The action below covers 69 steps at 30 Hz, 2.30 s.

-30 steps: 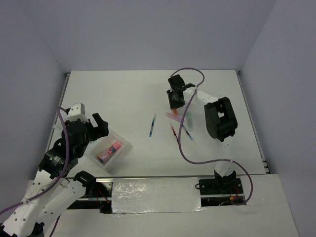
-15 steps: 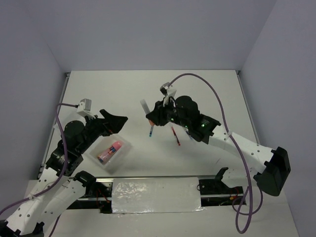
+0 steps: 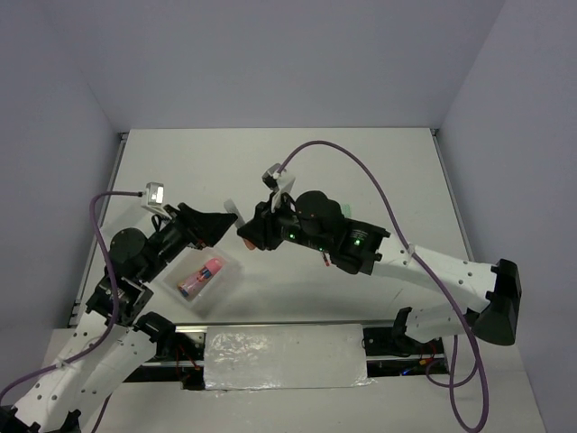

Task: Sort the stationery into containers
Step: Place the pen in the storage box, then pick up the pen from the center of the board.

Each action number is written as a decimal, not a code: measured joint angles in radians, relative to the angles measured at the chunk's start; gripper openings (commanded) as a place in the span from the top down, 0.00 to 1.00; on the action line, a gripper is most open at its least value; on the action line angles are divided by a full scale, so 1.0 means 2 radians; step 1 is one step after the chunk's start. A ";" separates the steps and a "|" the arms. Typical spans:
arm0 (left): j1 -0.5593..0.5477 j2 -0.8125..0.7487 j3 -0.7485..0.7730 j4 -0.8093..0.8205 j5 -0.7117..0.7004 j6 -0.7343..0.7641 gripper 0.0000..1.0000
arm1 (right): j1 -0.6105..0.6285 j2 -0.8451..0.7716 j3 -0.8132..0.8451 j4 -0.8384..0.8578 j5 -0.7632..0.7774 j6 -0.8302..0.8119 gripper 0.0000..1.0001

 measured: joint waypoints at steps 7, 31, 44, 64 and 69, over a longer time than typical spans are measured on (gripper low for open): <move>0.000 0.012 -0.001 0.001 0.006 -0.003 0.56 | 0.038 0.058 0.061 -0.009 0.023 -0.007 0.86; 0.102 0.357 0.190 -0.383 -0.547 0.131 1.00 | -0.142 -0.114 -0.088 -0.051 0.155 0.001 0.06; 0.158 0.359 0.149 -0.327 -0.439 0.202 0.11 | -0.172 -0.062 -0.086 -0.062 0.112 -0.014 0.06; 0.153 0.149 0.083 -0.268 -0.249 0.238 0.01 | -0.368 0.262 0.004 -0.156 0.083 -0.006 0.26; 0.139 0.148 0.080 -0.264 -0.209 0.244 0.01 | -0.394 0.273 0.011 -0.164 0.084 -0.002 0.36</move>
